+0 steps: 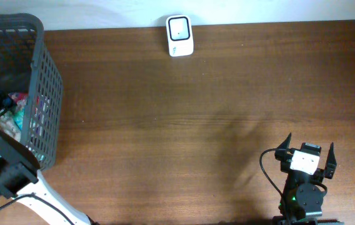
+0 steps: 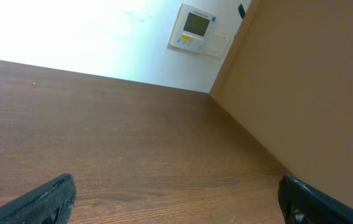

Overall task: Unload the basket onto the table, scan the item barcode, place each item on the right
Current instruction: 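Grasp the white-and-gold tube in the basket with the left gripper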

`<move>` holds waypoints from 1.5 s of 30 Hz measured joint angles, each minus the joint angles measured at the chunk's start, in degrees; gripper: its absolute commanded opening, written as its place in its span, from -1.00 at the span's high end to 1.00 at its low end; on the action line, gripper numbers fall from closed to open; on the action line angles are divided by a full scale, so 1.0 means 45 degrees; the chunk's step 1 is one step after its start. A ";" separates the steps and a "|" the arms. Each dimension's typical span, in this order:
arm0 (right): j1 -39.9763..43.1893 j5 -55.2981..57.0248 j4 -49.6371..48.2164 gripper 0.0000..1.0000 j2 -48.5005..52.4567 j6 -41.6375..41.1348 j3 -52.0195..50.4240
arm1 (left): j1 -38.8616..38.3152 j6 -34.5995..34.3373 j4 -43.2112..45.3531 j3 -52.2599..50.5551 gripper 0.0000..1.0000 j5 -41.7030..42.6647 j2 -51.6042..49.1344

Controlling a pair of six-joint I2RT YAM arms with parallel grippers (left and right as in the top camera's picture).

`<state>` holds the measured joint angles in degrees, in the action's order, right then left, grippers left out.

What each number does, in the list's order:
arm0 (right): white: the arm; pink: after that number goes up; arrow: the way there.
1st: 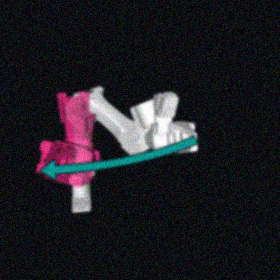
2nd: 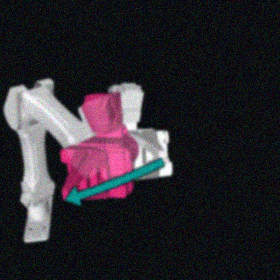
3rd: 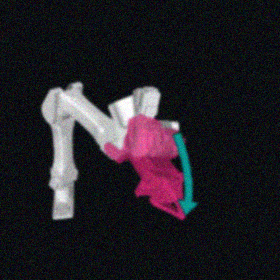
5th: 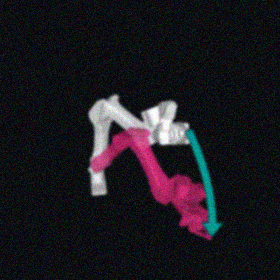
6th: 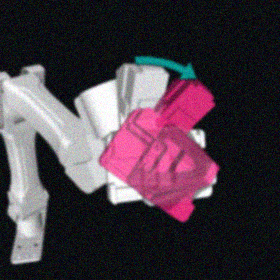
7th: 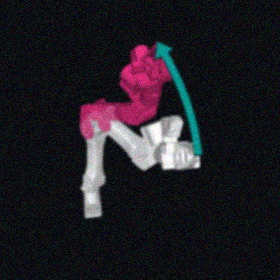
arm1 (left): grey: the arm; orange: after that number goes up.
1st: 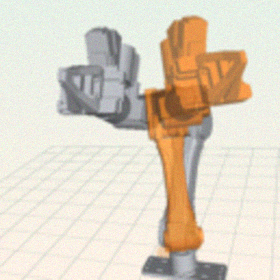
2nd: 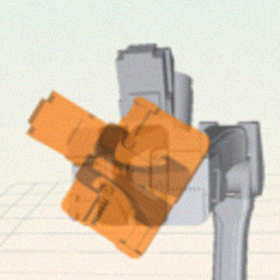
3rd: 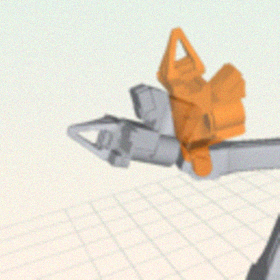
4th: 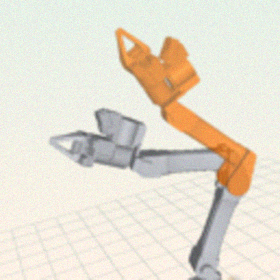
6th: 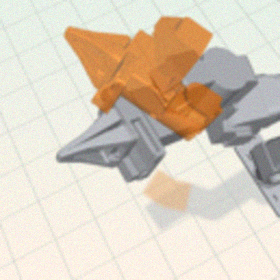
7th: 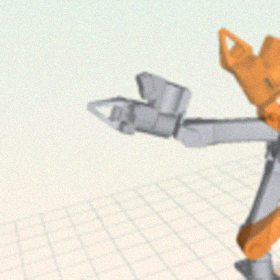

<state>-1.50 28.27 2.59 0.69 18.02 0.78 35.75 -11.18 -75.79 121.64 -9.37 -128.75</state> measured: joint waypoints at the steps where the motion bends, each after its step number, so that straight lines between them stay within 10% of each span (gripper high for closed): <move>1: 0.0000 0.0000 0.0000 -0.97 0.0000 0.0005 0.0000 | 0.0000 0.0005 0.0005 0.0005 0.21 0.0010 -0.0170; 9: 0.0000 0.0005 0.0000 -0.97 0.0000 0.0005 0.0000 | 0.0019 0.0155 0.0005 0.0000 -0.15 0.0131 -0.0466; 18: 0.0000 0.0000 0.0000 -0.97 0.0000 0.0005 0.0000 | 0.0019 0.0204 -0.0005 0.0019 1.00 -0.0005 -0.0874; 32: 0.0000 0.0000 0.0000 -0.97 0.0000 0.0005 0.0000 | 0.0053 -0.0427 -0.4624 0.6853 1.00 0.1005 -0.1355; 45: 0.0000 0.0000 0.0000 -0.97 0.0000 0.0000 0.0000 | 0.0063 -0.0427 -0.3424 0.7495 1.00 0.3347 0.1734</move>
<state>-1.50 28.27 2.59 0.69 18.02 0.78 36.03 -13.10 -91.20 155.37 5.69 -120.95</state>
